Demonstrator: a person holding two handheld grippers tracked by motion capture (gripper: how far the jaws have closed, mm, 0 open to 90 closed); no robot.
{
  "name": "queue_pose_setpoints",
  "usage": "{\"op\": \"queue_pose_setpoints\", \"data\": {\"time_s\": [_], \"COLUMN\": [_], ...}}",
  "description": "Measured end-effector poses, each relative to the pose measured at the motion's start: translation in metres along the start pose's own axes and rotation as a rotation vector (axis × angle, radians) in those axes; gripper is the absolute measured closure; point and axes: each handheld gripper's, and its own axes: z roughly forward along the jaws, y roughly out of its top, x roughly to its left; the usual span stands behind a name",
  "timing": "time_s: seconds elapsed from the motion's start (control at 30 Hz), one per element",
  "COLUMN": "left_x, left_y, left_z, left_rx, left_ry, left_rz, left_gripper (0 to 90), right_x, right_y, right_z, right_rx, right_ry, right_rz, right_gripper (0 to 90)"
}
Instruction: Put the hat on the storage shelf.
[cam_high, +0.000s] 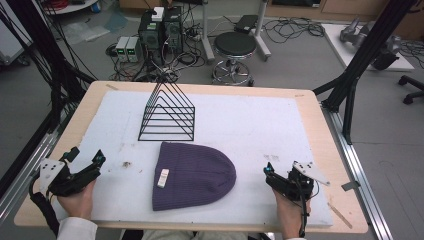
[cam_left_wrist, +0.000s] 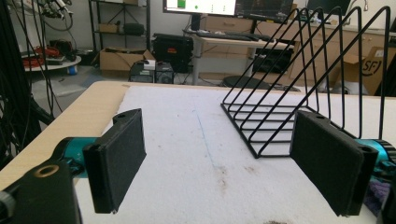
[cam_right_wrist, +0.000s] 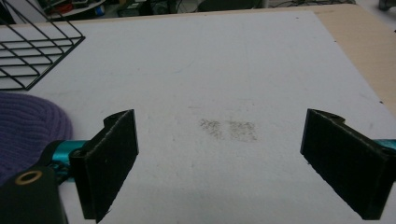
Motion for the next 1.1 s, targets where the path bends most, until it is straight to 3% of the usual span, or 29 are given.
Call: {"op": "queue_pose_setpoints", "data": {"time_s": [0.13, 0.53, 0.77, 1.1], "left_x": [0.001, 0.001, 0.001, 0.0], "left_y": [0.0, -0.001, -0.001, -0.001], "left_z": [0.0, 0.002, 0.003, 0.005], "left_rx": [0.0, 0.013, 0.011, 0.024], "left_ry": [0.009, 0.004, 0.001, -0.011], "left_rz": [0.001, -0.003, -0.004, 0.002], "left_gripper": [18.2, 18.2, 18.2, 18.2], "right_x": [0.011, 0.034, 0.048, 0.067], "right_y": [-0.001, -0.004, -0.003, -0.004], "right_z": [0.004, 0.008, 0.008, 0.008], "right_rx": [0.032, 0.078, 0.073, 0.082], "right_ry": [0.008, 0.053, 0.046, 0.078], "right_rz": [-0.045, -0.066, -0.086, -0.046], "right_gripper": [10.6, 10.6, 10.6, 10.6]}}
